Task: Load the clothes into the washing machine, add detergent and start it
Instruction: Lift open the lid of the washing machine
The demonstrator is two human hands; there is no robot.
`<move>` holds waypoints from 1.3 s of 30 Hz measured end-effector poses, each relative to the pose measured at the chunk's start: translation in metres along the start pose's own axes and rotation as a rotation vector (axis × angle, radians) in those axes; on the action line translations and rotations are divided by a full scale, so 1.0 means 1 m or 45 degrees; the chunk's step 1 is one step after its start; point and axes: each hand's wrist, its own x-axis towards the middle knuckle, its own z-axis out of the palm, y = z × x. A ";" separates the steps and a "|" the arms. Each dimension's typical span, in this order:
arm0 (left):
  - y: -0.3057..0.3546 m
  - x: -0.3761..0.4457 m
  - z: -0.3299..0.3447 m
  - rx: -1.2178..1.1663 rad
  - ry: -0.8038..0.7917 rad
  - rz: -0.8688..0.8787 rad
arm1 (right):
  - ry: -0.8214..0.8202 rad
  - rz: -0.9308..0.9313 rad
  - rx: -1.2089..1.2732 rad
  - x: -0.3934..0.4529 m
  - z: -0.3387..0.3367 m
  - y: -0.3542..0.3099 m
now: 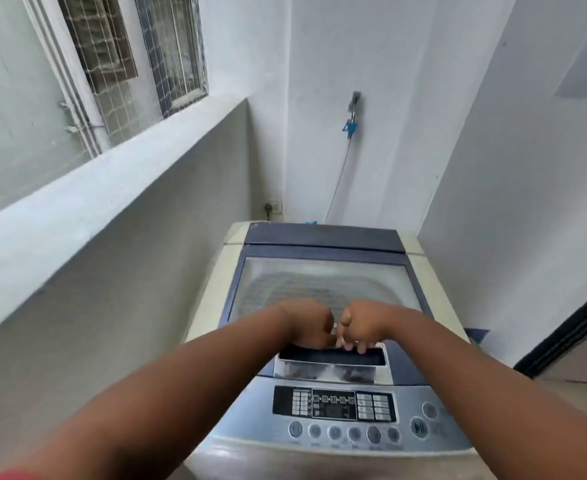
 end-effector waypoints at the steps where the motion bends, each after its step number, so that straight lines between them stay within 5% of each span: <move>1: 0.008 -0.002 0.004 -0.012 -0.042 0.007 | -0.016 -0.020 -0.014 0.000 0.006 0.004; 6: 0.025 0.000 0.032 -0.040 -0.238 -0.101 | -0.008 -0.124 -0.183 -0.007 0.022 0.024; 17: 0.007 -0.029 0.069 -0.138 0.012 -0.249 | 0.090 -0.346 -0.211 -0.021 0.051 0.044; 30: -0.005 -0.049 0.035 0.187 0.199 -0.015 | 0.066 -0.377 -0.273 -0.038 0.010 0.028; 39: -0.044 -0.056 -0.047 0.362 0.525 0.286 | 0.286 -0.398 -0.521 -0.059 -0.037 0.011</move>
